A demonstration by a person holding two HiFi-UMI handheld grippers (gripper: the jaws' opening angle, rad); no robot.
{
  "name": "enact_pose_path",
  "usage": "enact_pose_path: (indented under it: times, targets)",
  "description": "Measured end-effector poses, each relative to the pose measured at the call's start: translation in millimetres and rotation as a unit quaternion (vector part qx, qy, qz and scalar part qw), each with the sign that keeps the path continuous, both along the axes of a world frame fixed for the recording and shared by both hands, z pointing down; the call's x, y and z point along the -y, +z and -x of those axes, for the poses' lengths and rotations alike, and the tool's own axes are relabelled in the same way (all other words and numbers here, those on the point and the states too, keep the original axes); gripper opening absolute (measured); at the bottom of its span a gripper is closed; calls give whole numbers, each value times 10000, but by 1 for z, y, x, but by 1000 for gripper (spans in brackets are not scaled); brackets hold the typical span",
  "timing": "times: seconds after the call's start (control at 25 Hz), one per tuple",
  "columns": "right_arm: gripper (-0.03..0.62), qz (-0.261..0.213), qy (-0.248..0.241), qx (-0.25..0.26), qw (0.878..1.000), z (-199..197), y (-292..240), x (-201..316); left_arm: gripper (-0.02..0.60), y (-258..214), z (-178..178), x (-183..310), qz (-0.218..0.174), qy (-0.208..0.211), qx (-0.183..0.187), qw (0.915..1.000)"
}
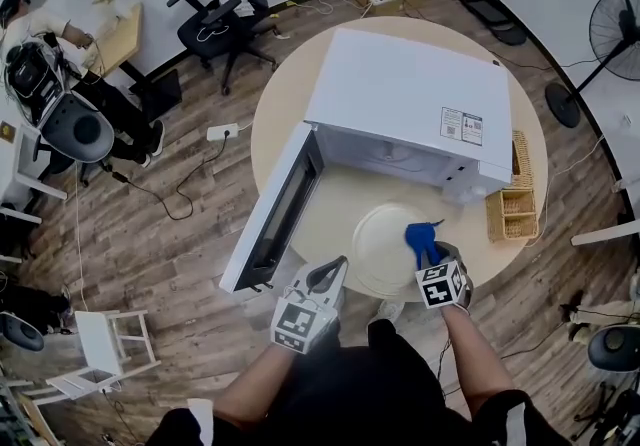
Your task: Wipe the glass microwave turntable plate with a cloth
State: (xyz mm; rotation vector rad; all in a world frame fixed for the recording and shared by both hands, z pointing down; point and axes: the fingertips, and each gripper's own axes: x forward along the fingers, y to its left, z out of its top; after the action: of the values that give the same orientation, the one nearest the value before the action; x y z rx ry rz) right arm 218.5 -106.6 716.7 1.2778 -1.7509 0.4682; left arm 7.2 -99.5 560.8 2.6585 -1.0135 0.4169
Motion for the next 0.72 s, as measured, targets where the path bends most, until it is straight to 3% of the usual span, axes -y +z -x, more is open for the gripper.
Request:
enact_pose_path:
  times: [0.24, 0.48, 0.72]
  targets:
    - [72, 16, 465, 18, 9989, -31, 0, 6, 6, -1, 0, -1, -8, 0, 31, 10000]
    - [69, -53, 555, 83, 9984, -35, -2, 8, 6, -3, -1, -1, -43, -3, 16, 10000]
    - [66, -839, 566, 671, 9926, -16, -45, 18, 6, -5, -1, 3, -92, -19, 34, 10000]
